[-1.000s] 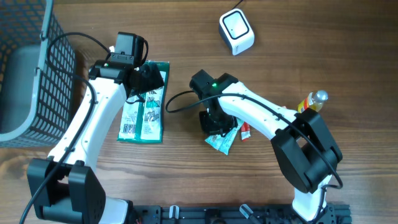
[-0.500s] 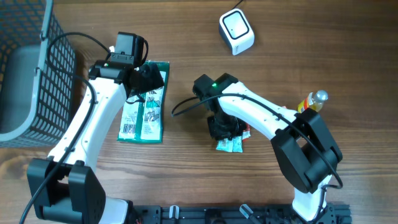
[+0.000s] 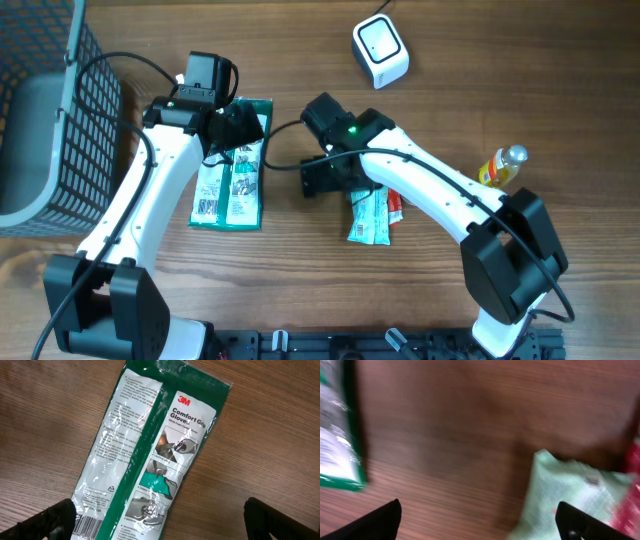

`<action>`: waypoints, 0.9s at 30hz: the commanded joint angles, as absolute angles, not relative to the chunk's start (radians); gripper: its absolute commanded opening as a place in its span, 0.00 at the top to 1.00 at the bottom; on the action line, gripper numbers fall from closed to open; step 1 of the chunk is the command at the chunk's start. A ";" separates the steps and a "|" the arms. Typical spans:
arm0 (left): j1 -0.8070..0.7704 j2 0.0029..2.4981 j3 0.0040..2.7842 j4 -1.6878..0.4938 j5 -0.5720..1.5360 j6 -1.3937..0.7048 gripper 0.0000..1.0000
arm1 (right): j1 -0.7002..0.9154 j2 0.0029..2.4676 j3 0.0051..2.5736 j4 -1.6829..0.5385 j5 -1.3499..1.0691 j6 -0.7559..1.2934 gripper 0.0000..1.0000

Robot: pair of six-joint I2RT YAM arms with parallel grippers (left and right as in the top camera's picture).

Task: Scan the item barcode
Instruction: 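Lower the left gripper onto the green glove pack and grasp it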

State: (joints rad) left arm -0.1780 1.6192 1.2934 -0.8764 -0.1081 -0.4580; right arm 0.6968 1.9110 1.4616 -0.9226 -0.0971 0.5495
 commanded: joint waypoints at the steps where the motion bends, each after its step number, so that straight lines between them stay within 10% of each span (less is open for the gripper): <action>1: -0.176 1.623 1.294 -0.877 -0.121 -0.453 0.00 | 0.699 1.895 1.450 -0.848 -0.132 0.625 0.00; 27: -0.176 1.623 1.294 -0.838 -0.187 -0.454 0.00 | 0.709 1.896 1.222 -0.569 -0.086 0.706 0.00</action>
